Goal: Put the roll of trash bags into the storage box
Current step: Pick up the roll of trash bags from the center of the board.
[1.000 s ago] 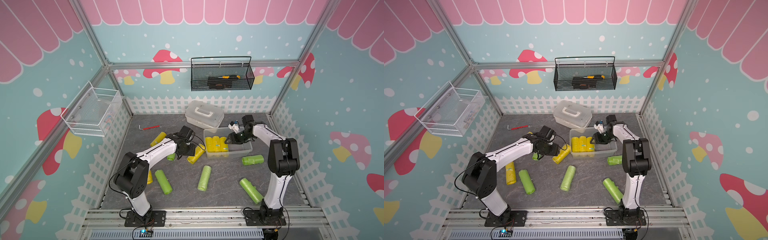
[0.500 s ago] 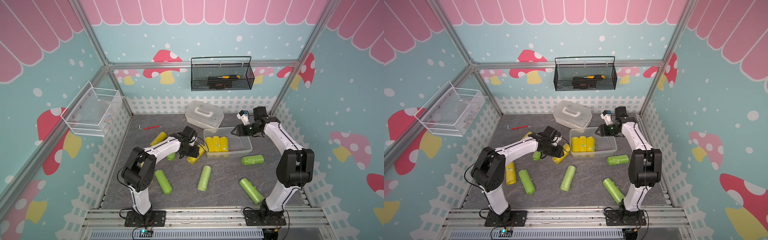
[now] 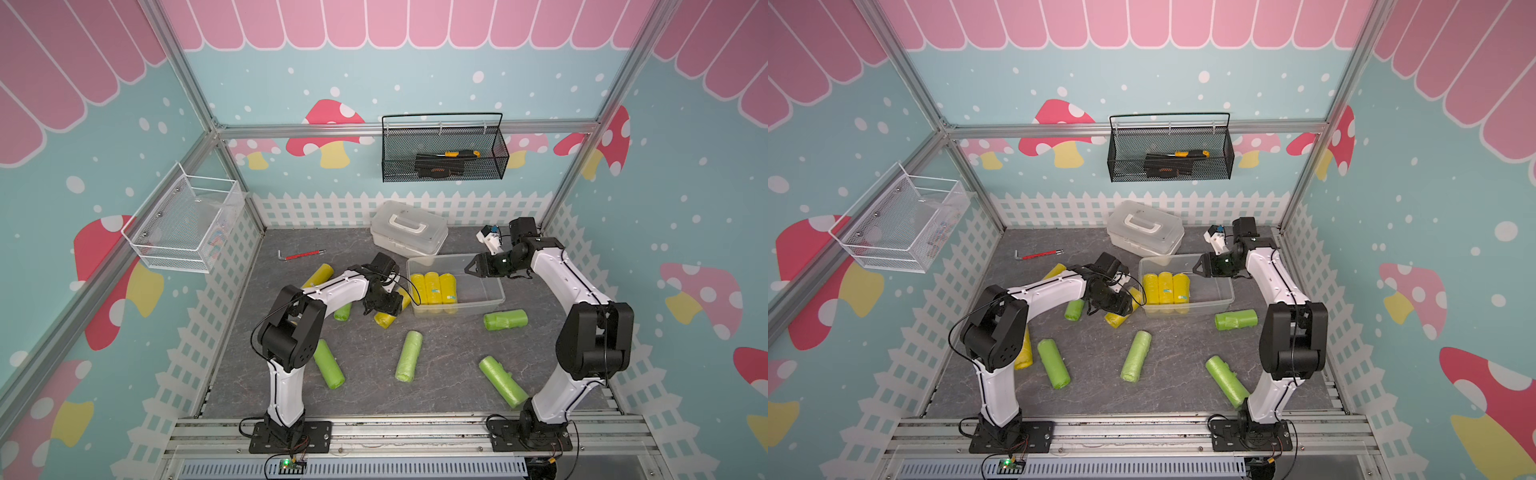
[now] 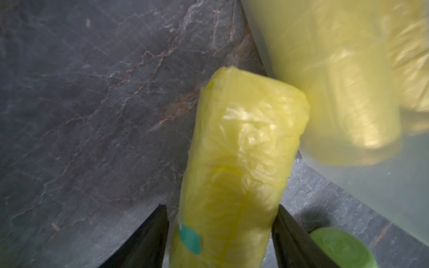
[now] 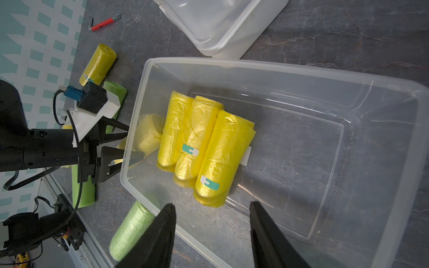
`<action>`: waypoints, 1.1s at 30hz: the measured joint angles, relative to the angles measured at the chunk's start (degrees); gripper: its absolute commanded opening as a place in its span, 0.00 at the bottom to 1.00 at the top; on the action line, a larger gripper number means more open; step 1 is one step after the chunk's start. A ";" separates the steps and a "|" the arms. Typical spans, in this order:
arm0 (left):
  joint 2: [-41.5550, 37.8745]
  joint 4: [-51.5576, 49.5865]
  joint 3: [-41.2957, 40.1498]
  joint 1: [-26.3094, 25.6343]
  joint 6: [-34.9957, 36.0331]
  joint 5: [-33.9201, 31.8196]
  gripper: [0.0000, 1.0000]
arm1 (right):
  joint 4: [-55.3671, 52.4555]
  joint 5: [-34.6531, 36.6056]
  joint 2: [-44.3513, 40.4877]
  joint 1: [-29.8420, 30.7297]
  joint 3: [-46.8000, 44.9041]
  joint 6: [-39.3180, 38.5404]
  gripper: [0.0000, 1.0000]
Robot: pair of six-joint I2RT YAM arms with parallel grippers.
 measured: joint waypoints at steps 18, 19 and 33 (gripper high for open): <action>-2.80 2.43 -3.80 -0.31 -3.04 -0.26 0.37 | -4.52 4.68 -0.48 -4.83 2.86 -2.56 0.56; -4.15 2.38 -4.74 -0.31 -3.28 -0.44 0.38 | -4.90 5.49 0.15 -5.03 3.74 -2.80 0.55; -25.86 4.59 -6.64 -0.42 -7.72 -3.80 0.38 | -9.03 17.00 13.44 -6.69 12.63 -4.70 0.52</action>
